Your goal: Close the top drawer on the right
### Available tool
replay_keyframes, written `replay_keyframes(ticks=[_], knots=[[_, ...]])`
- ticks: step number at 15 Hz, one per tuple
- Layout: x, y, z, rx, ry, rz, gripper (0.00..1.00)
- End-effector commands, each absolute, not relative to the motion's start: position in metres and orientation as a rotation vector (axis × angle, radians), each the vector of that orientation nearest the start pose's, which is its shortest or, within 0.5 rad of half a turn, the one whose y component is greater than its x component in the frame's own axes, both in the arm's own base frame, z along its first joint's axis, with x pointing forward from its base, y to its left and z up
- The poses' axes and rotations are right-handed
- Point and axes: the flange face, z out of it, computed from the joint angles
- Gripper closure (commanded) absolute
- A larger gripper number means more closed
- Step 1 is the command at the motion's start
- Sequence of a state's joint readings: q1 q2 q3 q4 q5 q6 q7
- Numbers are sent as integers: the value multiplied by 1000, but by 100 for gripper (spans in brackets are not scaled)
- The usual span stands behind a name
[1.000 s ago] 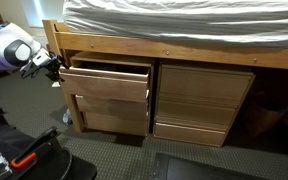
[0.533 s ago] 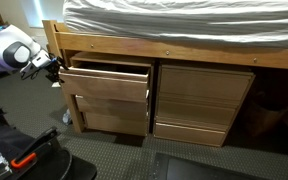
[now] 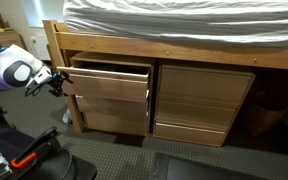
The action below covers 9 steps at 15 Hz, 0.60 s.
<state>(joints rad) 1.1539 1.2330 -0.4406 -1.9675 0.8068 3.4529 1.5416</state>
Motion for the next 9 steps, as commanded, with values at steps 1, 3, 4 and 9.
replay_keyframes(ticks=[1, 3, 4, 9], knots=[[473, 253, -23, -2130, 1591, -1151, 0], [488, 251, -27, -2065, 1645, -1188, 0], [473, 248, -20, -2110, 1641, -1154, 0], [487, 262, -25, -2047, 1610, -1131, 0]])
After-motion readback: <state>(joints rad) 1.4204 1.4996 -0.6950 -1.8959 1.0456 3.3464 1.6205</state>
